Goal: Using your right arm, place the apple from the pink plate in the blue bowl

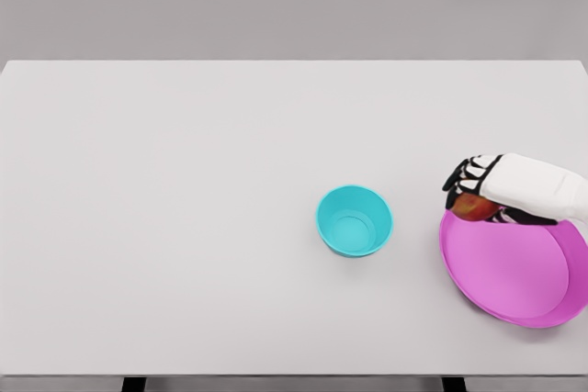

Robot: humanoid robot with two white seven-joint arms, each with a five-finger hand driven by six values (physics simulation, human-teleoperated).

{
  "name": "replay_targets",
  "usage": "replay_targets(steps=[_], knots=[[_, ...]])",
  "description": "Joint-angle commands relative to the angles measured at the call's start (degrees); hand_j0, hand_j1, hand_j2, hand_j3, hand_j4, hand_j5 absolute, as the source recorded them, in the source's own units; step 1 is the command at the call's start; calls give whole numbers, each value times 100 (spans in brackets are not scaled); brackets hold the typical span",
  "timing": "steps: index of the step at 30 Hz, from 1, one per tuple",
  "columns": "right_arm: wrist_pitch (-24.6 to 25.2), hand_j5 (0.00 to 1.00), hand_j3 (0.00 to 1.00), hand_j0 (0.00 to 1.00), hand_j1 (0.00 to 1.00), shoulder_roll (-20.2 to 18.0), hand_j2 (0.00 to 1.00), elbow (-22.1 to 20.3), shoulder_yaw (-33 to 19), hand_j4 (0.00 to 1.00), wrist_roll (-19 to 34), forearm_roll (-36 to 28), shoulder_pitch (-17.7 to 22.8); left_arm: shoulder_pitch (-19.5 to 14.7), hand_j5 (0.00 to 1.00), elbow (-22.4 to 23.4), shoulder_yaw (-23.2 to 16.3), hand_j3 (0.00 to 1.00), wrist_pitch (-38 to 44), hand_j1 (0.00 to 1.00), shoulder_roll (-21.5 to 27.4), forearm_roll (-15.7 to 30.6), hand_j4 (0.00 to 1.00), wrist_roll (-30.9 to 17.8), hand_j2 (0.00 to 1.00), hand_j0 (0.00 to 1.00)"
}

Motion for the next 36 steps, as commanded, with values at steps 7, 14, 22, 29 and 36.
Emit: replay_targets(steps=[7,14,22,29,36], knots=[[15,39,39,39,39,393,39,-2,170,39,20,-54,-114,0,100,0,0,100,0,100,0,8,100,-1,100,100],[15,39,39,39,39,534,39,-2,671,39,11,-54,-554,0,100,0,0,100,0,100,0,8,100,-1,100,100],[15,39,39,39,39,701,39,-2,1145,39,20,-45,-967,0,100,0,0,100,0,100,0,-1,100,-1,100,100],[15,40,40,40,40,833,40,-2,1602,40,29,-45,-1344,0,100,0,0,100,0,100,0,-1,100,-1,100,100],[15,40,40,40,40,965,40,-2,1954,40,29,-36,-1652,0,100,0,0,100,0,100,0,8,100,-1,100,100]])
